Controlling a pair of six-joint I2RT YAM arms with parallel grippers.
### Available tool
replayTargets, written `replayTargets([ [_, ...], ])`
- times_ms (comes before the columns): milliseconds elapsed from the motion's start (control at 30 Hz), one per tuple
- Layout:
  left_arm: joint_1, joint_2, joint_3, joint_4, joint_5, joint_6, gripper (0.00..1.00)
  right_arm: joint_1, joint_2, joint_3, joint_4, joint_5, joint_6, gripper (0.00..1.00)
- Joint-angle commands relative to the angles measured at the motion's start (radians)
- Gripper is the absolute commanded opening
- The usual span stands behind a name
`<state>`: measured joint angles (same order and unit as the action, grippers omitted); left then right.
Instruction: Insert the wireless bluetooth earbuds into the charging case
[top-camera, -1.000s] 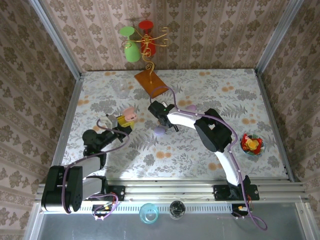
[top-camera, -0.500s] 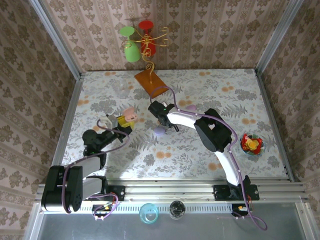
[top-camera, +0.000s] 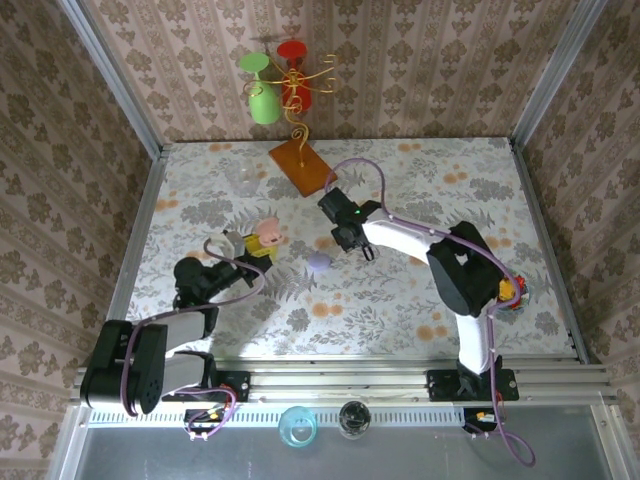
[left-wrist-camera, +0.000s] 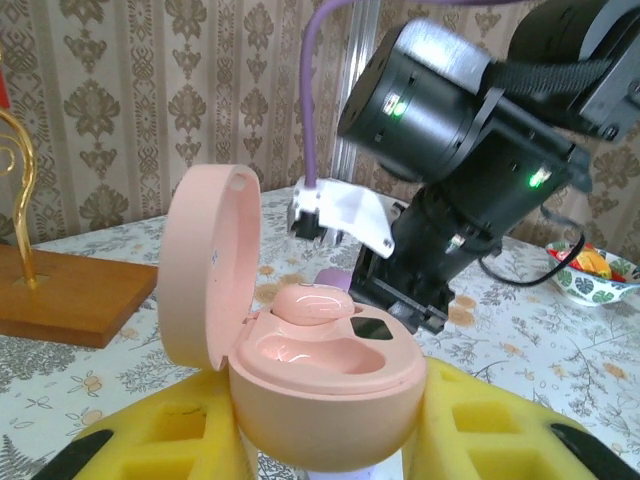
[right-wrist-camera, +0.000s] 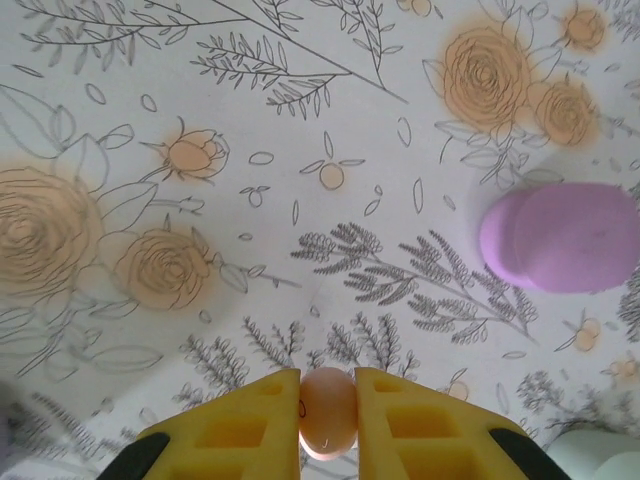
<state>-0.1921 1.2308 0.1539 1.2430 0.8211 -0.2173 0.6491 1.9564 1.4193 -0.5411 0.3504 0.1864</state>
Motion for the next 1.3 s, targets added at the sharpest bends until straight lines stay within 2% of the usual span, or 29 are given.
replayTargets([
  [0,-0.03,0.027,0.039,0.037,-0.036,0.058,0.29,-0.028,-0.082,-0.068,0.064,-0.16,0.082,0.2],
  [333,-0.143,0.156,0.122,0.039,-0.085,0.13,0.3,-0.122,-0.307,-0.272,0.233,-0.462,0.208,0.21],
  [567,-0.216,0.233,0.184,0.042,-0.117,0.179,0.29,-0.128,-0.468,-0.347,0.313,-0.593,0.256,0.21],
  [700,-0.245,0.255,0.209,0.042,-0.122,0.197,0.29,-0.127,-0.536,-0.374,0.407,-0.719,0.323,0.21],
  [833,-0.257,0.267,0.226,0.042,-0.123,0.221,0.29,-0.111,-0.553,-0.379,0.514,-0.813,0.4,0.21],
  [900,-0.292,0.271,0.231,0.042,-0.127,0.225,0.29,-0.099,-0.546,-0.37,0.541,-0.839,0.427,0.21],
  [1267,-0.317,0.277,0.249,0.043,-0.13,0.225,0.28,-0.039,-0.493,-0.324,0.592,-0.886,0.455,0.21],
])
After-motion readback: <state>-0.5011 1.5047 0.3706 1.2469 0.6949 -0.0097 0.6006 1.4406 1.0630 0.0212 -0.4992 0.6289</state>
